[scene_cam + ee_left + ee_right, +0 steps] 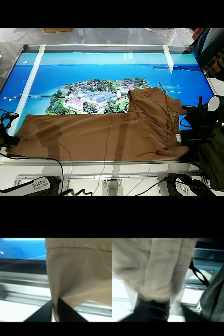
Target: Fold the clothes and pants, and hang the long-sleeved shirts on hangers.
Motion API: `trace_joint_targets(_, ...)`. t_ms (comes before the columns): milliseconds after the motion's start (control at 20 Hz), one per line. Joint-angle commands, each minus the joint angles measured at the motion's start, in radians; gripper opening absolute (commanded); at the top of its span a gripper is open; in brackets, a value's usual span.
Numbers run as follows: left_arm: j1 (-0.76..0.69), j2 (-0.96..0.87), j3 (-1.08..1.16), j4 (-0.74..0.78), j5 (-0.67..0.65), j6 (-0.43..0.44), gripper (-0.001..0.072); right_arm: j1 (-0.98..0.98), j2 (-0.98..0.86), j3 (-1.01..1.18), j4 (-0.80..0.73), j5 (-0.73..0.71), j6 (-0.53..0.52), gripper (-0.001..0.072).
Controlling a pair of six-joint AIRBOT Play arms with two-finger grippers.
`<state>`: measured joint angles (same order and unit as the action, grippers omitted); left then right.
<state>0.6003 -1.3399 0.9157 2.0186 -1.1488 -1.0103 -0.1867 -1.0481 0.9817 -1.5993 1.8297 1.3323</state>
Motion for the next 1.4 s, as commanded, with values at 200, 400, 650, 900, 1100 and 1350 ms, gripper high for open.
trace_joint_targets(200, -0.002, 0.001, 0.002, 0.002, -0.011, -0.038, 0.0582, 0.000, 0.000, 0.000, 0.001, -0.144, 0.002, 0.0681)
trace_joint_targets(400, -0.023, 0.001, 0.095, 0.027, -0.014, -0.131, 0.0579, 0.000, 0.000, 0.025, -0.053, -0.393, 0.002, 0.0309)
trace_joint_targets(650, -0.108, 0.001, 0.308, 0.002, 0.010, -0.306, 0.0580, -0.009, -0.003, 0.064, -0.076, -0.883, 0.103, 0.0309)
trace_joint_targets(900, -0.231, 0.000, 0.350, -0.063, 0.092, -0.314, 0.0580, -0.239, -0.116, 0.065, 0.053, -0.988, 0.353, 0.0352)
trace_joint_targets(1100, -0.299, 0.000, 0.350, -0.082, 0.145, -0.314, 0.0580, -0.442, -0.241, 0.066, 0.437, -0.935, 0.132, 0.0449)
trace_joint_targets(1350, -0.341, 0.000, 0.350, -0.082, 0.159, -0.314, 0.0580, -0.479, -0.370, 0.140, 0.492, -0.867, -0.028, 0.0486)
